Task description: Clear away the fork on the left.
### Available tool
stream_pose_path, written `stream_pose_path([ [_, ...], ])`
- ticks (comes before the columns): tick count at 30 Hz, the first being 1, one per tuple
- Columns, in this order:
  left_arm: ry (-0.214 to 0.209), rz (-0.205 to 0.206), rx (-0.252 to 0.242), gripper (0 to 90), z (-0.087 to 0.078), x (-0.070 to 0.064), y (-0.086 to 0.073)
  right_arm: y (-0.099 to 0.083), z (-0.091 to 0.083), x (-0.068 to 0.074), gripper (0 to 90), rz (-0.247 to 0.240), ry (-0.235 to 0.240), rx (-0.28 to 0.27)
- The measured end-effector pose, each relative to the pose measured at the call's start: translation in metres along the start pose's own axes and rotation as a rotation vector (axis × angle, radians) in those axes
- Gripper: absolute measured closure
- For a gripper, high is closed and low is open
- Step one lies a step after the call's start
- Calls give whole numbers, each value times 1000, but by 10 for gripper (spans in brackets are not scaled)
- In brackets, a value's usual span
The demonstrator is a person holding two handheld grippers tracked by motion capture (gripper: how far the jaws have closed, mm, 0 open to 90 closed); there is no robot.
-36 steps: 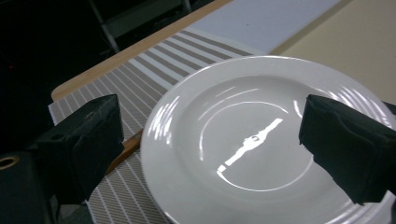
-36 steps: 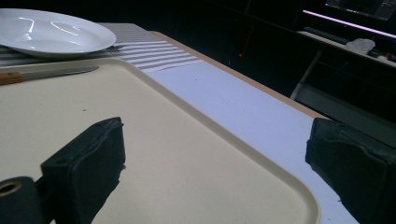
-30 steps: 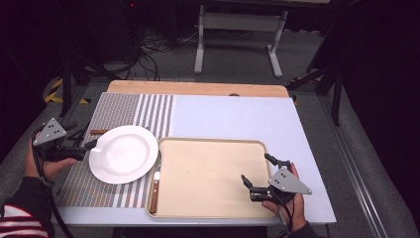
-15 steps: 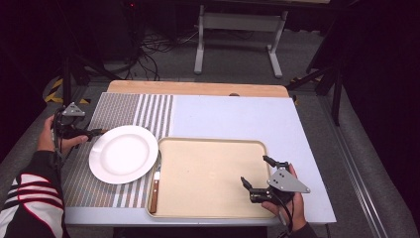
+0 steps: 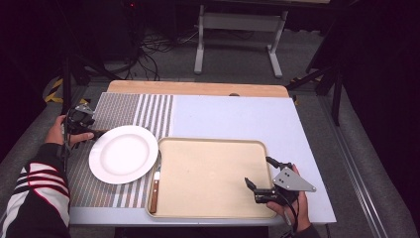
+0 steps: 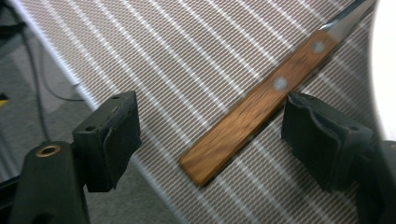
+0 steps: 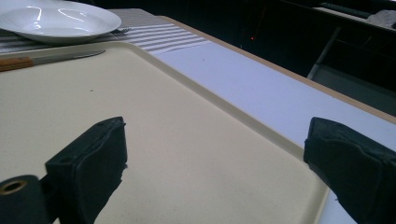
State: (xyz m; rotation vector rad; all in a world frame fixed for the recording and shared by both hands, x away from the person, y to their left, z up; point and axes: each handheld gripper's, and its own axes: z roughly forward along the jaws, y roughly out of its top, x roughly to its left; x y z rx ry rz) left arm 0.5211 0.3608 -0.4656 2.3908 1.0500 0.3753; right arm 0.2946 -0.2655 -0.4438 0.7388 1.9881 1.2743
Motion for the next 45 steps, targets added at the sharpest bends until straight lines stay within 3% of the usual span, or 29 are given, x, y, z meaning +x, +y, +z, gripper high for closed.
stream_pose_path([
  [2, 7, 28, 0, 236, 1, -3, 5, 0, 0, 0, 69, -4, 3, 5],
  [4, -13, 33, 7, 291, 1, -3, 6, 0, 2, 1, 69, -16, 4, 10],
  [7, -66, 2, -11, 375, 0, -1, 2, -1, 2, 0, 69, -17, 7, 16],
  [10, -67, -10, -19, 432, 0, -3, 1, -1, 1, -1, 76, -22, 7, 19],
  [12, -38, 16, -22, 523, -1, -7, 3, -2, 1, -2, 77, -16, 1, 16],
  [19, 69, 30, -33, 662, -2, -14, 3, -2, 0, -3, 77, -18, 1, 15],
  [22, 101, 45, -14, 722, -4, -17, 2, -2, 0, -2, 77, -23, 7, 19],
  [24, 101, 56, 0, 751, -5, -19, 1, -2, 1, -1, 78, -24, 11, 20],
  [30, 102, 57, 1, 755, -5, -20, 2, -1, 3, 1, 78, -28, 20, 29],
  [36, 171, 68, -26, 757, -3, -25, 4, -1, 4, 1, 79, -31, 24, 35],
  [45, 263, 102, -127, 758, -11, -38, 12, 0, 3, 1, 80, -30, 17, 31],
])
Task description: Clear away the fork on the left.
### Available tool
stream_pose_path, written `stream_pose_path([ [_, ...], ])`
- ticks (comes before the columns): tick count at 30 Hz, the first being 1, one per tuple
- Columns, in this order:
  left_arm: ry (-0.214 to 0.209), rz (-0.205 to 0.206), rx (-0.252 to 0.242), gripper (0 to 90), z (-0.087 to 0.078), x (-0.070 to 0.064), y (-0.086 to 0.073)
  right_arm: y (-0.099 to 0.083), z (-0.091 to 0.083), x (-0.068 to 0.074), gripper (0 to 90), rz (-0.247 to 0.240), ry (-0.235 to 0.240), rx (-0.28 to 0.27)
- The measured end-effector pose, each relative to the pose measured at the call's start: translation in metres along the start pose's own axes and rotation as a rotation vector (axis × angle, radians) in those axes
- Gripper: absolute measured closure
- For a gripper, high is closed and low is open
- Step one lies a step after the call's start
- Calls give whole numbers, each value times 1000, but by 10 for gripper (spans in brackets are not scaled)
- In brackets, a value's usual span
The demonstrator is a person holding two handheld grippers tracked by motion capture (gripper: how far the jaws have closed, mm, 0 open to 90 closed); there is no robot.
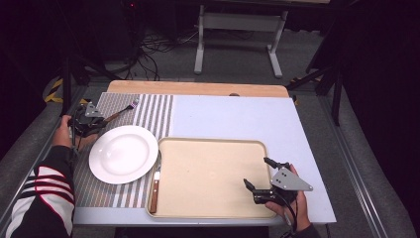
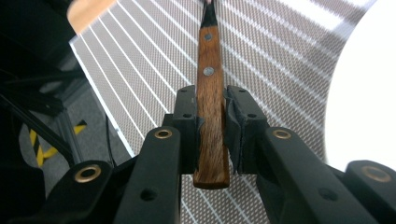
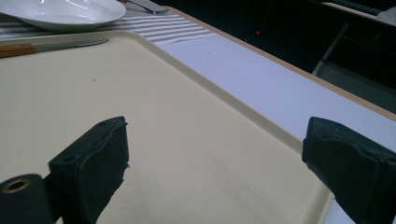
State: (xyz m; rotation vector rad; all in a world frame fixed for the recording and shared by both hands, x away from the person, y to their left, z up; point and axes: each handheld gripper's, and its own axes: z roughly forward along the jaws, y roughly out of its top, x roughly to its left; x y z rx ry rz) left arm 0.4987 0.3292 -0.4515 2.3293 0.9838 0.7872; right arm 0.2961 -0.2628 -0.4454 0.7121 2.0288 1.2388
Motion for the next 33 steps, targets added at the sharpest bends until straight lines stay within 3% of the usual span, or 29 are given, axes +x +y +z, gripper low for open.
stream_pose_path([
  [7, 46, -55, -144, 759, -15, -5, 9, 1, 0, 0, 80, -5, -5, -2],
  [13, 53, -81, -253, 759, -30, -10, 17, 1, 1, 1, 80, -6, -6, -1],
  [14, 37, -88, -266, 759, -32, -10, 19, 2, 0, 2, 80, -8, -4, -2],
  [29, -35, -60, -450, 759, -65, -52, 33, 5, -3, 1, 81, -9, -30, -24],
  [33, -55, -20, -472, 759, -75, -66, 39, 6, -3, 1, 81, -15, -26, -24],
])
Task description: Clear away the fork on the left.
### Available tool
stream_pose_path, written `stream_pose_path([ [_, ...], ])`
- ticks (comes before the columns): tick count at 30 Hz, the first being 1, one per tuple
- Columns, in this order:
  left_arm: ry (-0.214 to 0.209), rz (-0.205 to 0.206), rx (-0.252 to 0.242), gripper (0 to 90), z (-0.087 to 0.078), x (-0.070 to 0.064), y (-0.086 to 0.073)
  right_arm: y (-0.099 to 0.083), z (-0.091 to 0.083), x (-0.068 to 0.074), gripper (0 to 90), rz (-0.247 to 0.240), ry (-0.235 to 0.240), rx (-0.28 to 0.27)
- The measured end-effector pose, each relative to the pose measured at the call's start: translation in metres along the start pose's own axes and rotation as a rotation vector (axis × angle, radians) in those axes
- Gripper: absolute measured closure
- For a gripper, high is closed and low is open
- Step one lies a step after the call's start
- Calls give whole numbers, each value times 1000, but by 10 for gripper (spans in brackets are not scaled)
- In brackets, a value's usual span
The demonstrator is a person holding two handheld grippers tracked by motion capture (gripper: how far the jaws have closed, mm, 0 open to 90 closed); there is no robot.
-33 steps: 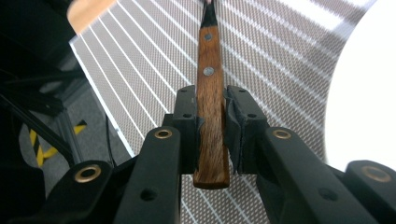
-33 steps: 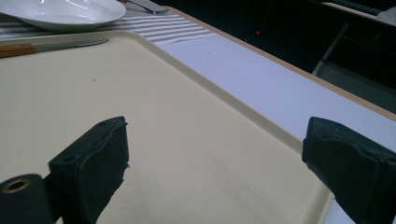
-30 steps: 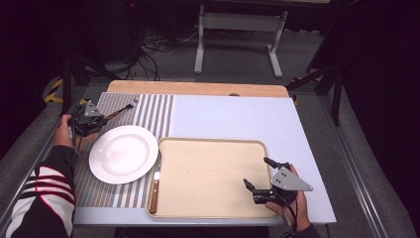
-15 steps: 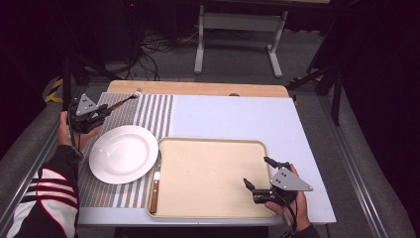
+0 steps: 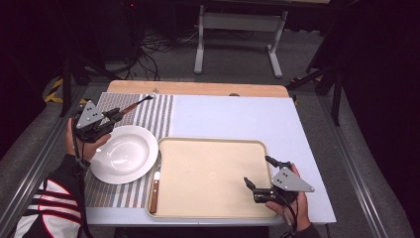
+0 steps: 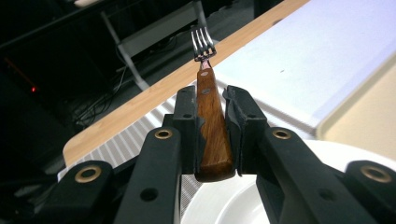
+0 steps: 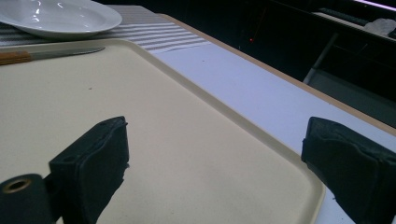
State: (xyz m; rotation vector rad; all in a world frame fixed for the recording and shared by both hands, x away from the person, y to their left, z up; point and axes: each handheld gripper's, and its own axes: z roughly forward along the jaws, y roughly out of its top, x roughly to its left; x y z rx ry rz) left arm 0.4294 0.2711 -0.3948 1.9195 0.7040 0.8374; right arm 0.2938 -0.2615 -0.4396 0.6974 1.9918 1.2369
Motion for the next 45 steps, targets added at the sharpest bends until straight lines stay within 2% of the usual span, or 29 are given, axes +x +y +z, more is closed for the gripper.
stream_pose_path([
  [5, -37, 19, -45, 759, -4, -20, 7, 0, -1, 0, 81, -4, -1, 3],
  [6, -37, 19, -45, 759, -4, -20, 7, 0, -1, 0, 81, -4, -1, 3],
  [9, -62, 31, -63, 759, -6, -34, 9, 0, -1, 1, 81, -12, -4, 4],
  [10, -71, 47, -64, 759, -8, -44, 10, 1, -1, 1, 81, -14, -7, 5],
  [16, -116, 90, -70, 759, -11, -76, 16, 2, 0, 3, 81, -23, -6, 5],
  [25, -193, 120, -83, 758, -19, -103, 21, 1, -2, 3, 81, -21, -8, 5],
  [28, -209, 133, -76, 759, -20, -112, 20, 1, -3, 3, 81, -24, -10, 5],
  [35, -259, 194, -34, 758, -24, -138, 16, 1, -5, 3, 81, -26, -14, 1],
  [41, -288, 221, -21, 758, -25, -152, 13, 1, -6, 3, 80, -29, -16, 1],
  [45, -305, 238, 7, 758, -23, -162, 9, 1, -6, 3, 81, -30, -15, 0],
])
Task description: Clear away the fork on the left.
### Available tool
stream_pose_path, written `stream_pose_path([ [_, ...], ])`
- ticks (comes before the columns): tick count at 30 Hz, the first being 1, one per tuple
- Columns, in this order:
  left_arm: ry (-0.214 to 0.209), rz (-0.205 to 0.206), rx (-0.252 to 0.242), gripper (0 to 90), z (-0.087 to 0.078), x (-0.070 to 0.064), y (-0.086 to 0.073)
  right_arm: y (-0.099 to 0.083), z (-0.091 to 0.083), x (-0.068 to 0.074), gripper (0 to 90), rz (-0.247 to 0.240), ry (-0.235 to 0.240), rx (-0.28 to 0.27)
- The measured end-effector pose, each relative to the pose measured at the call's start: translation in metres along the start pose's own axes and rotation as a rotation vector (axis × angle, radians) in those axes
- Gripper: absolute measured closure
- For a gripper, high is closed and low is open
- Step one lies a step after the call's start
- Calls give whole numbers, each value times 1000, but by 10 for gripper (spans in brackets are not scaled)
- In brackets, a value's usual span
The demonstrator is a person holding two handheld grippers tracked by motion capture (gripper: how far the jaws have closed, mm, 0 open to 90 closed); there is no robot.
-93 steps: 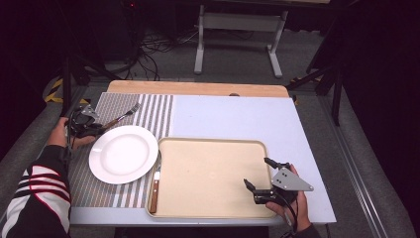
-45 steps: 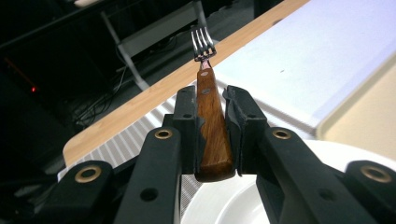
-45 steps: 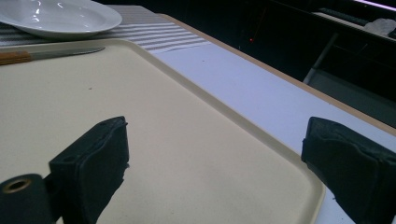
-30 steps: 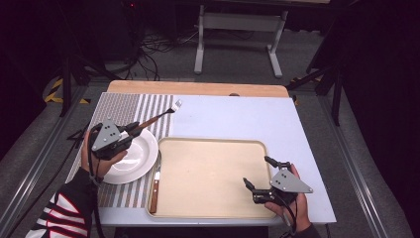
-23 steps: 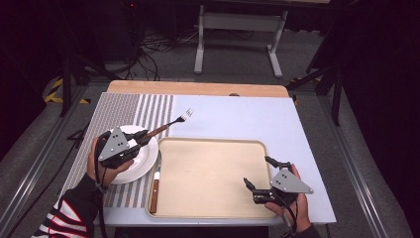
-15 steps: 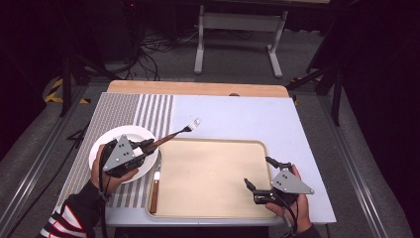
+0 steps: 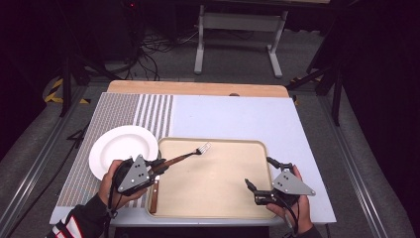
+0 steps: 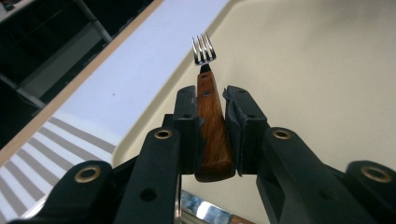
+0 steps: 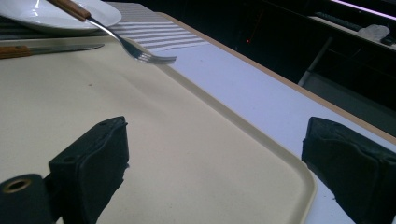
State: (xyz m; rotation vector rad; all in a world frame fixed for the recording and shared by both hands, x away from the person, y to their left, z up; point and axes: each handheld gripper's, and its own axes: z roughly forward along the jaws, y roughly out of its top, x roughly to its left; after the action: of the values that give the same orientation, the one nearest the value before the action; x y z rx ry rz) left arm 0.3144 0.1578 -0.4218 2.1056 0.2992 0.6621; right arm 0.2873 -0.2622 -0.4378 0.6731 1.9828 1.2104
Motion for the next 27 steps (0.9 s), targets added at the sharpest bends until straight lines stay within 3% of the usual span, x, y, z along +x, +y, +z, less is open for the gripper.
stream_pose_path([
  [10, -47, 20, 19, 758, 9, -19, 0, -1, 1, 0, 81, -1, 8, 13],
  [19, -83, -4, 23, 757, 13, -33, -2, -1, 1, 0, 81, 1, 6, 19],
  [20, -86, -2, 10, 884, 13, -34, -2, -1, 1, 0, 81, 1, 6, 20],
  [27, -131, -16, 35, 900, 16, -38, -6, -2, 2, 1, 81, 3, 7, 23],
])
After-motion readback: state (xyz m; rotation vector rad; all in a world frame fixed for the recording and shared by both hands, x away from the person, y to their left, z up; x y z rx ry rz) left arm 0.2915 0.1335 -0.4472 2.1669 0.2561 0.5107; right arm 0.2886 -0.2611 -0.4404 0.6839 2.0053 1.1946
